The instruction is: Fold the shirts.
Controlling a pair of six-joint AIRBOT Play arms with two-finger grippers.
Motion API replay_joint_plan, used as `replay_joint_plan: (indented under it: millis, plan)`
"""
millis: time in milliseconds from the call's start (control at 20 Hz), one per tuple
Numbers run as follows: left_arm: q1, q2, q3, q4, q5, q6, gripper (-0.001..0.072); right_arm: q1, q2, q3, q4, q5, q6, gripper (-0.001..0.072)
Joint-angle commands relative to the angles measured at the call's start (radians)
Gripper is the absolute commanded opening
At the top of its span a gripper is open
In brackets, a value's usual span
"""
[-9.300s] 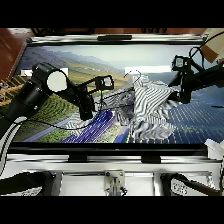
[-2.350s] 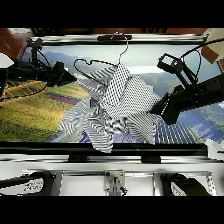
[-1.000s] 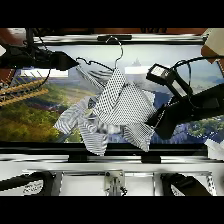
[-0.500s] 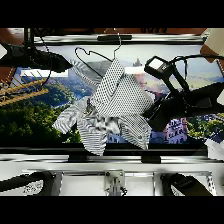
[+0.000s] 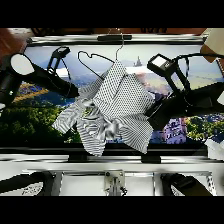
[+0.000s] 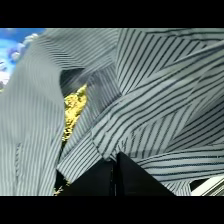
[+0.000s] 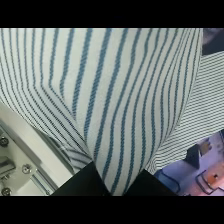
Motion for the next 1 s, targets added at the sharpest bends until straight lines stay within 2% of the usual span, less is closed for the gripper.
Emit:
replay_joint_plan:
  millis: [0, 50, 250, 300, 550, 600, 800, 950]
  plan:
    - [-0.036, -0.003, -0.053, -0.031, 0.082, -0.026, 0.0062, 0.001, -0.001, 0.001, 0.039, -0.028, 0.005, 0.0059]
    - [-0.032, -0.002, -0.053, -0.031, 0.107, -0.020, 0.0124, 0.001, -0.001, 0.001, 0.039, -0.028, 0.005, 0.0059]
    - [-0.003, -0.002, -0.003, -0.030, 0.122, 0.118, 0.0614, 0.001, -0.001, 0.001, 0.041, -0.029, 0.004, 0.0060]
    - [0.006, -0.003, 0.013, -0.030, 0.129, 0.138, 0.0674, 0.001, -0.001, 0.001, 0.042, -0.029, 0.004, 0.0059]
    - [0.019, -0.023, 0.029, -0.096, 0.290, 0.124, 0.0676, 0.001, -0.001, 0.001, 0.042, -0.030, 0.005, 0.0060]
    - [0.019, -0.041, 0.029, -0.134, 0.296, 0.154, 0.0676, 0.001, -0.001, 0.001, 0.042, -0.032, 0.005, 0.0060]
    - [0.019, -0.110, 0.029, -0.304, 0.187, 0.323, 0.0675, 0.001, -0.001, 0.001, 0.041, -0.035, 0.005, 0.0059]
    - [0.019, -0.137, 0.029, -0.329, 0.136, 0.359, 0.0673, 0.001, -0.001, 0.001, 0.040, -0.036, 0.005, 0.0060]
